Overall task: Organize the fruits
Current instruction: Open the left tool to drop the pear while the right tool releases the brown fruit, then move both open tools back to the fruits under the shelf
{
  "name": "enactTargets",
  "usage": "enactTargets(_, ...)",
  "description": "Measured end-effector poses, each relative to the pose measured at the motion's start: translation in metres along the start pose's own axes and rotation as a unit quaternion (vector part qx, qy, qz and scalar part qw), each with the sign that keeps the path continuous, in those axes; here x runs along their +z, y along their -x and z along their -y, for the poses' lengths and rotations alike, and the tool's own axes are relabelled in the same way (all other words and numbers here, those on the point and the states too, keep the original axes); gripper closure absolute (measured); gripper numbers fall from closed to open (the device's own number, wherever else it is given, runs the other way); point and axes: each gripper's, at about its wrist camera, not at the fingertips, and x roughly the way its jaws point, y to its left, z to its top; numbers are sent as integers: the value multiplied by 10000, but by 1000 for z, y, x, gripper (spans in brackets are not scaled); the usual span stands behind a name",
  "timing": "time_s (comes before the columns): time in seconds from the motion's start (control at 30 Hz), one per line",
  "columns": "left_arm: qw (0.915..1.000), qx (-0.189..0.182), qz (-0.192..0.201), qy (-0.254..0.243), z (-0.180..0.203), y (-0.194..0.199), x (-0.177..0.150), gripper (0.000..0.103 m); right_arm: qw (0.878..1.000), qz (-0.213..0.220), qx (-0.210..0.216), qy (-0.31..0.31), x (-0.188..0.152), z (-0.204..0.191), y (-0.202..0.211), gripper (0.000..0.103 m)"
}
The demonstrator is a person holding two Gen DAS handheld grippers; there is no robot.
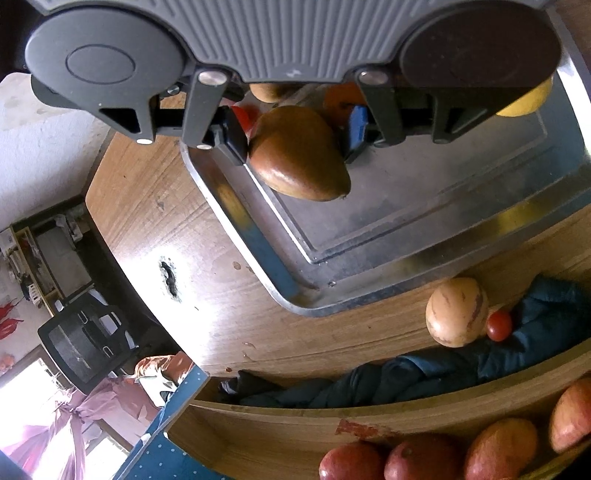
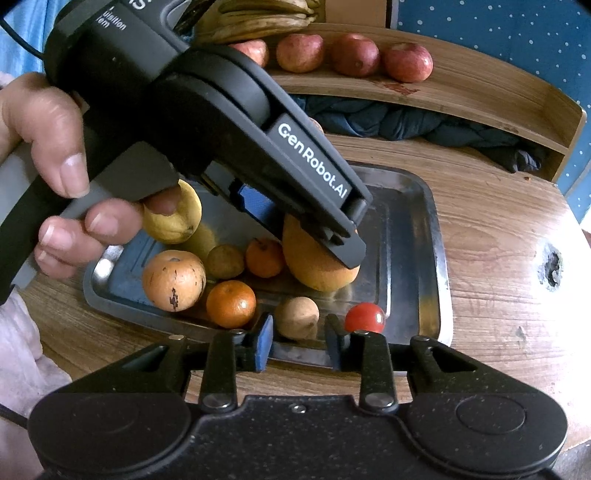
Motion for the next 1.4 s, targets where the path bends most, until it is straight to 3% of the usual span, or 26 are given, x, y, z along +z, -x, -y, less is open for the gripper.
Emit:
enactTargets(0.33,9997,210,40,-117,1,3,-4,40,10000,-1,-20,-68,-3,0,4,55)
enactTargets(0.57,9993,338,147,-75,-3,11,-6,33,9999,42,-40,-96,-5,-1,8,49)
enactTargets(1.0,9967,512,617,81,-28,62,-17,7,9996,177,-49,-229,-4,2,20,20)
enactTargets(1.23,9960,620,621,192,-51,87,-34,1,9997,176,46,-136,-2,-1,24,7)
enactTargets(1.4,9939,815,669,331,-64,101,-45,0,9998,164,73,-40,2,-4,23,5)
